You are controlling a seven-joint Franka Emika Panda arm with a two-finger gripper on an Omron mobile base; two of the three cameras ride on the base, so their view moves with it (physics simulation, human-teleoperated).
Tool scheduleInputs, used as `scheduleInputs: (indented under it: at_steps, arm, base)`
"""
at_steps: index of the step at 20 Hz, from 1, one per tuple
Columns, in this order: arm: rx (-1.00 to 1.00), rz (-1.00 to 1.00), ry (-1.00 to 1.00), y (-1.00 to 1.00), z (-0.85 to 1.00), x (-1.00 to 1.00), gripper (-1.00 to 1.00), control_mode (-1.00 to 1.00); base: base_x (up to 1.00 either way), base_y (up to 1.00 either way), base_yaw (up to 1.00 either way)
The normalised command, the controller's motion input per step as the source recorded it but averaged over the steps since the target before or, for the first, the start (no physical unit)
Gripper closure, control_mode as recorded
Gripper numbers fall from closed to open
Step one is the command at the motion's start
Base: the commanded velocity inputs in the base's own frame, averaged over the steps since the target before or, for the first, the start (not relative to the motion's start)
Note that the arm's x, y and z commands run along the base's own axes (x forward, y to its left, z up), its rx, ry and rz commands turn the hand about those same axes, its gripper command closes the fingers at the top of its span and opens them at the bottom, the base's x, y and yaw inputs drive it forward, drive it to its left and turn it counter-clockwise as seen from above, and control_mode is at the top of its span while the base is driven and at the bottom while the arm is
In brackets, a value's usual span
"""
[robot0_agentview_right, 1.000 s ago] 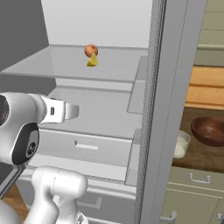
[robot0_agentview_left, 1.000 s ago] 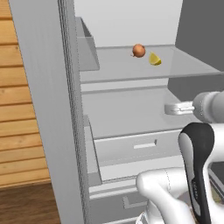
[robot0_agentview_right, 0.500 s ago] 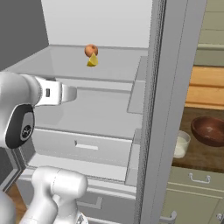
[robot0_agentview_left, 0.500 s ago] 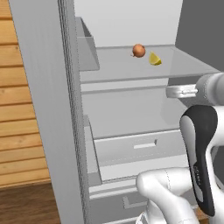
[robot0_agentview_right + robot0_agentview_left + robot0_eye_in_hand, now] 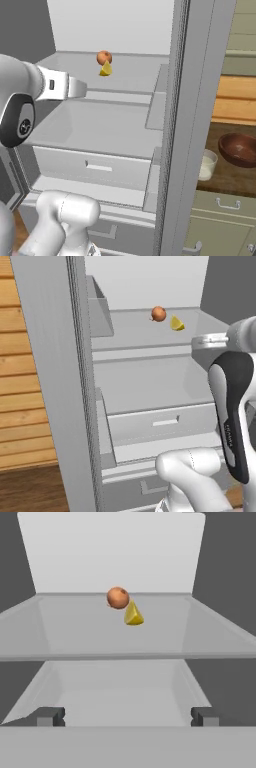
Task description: Grab a lemon wedge from the fridge and one ice cube from the ice bowl, and put them in the glass of lemonade.
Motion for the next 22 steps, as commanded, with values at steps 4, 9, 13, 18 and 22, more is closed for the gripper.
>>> scheduleInputs:
  at_steps: [4,9,13,18,22]
  arm:
    - [0.07,0.00,0.00,-0.12,0.01,0.28,-1.00,-1.00]
    - [0.01,0.00,0.00,-0.05,-0.03,0.51,-1.00,-1.00]
    - [0.00,-0.02,0.06,0.00,-0.06,0.62,-1.00,-1.00]
    - [0.00,0.00,0.02,-0.01,0.00,0.53,-1.00,-1.00]
    - [0.00,0.00,0.04,-0.05,-0.02,0.50,-1.00,-1.00]
  base:
    - [0.00,0.00,0.00]
    - [0.00,0.00,0.00]
    - [0.00,0.00,0.00]
    - [0.00,0.00,0.00]
    - [0.00,0.00,0.00]
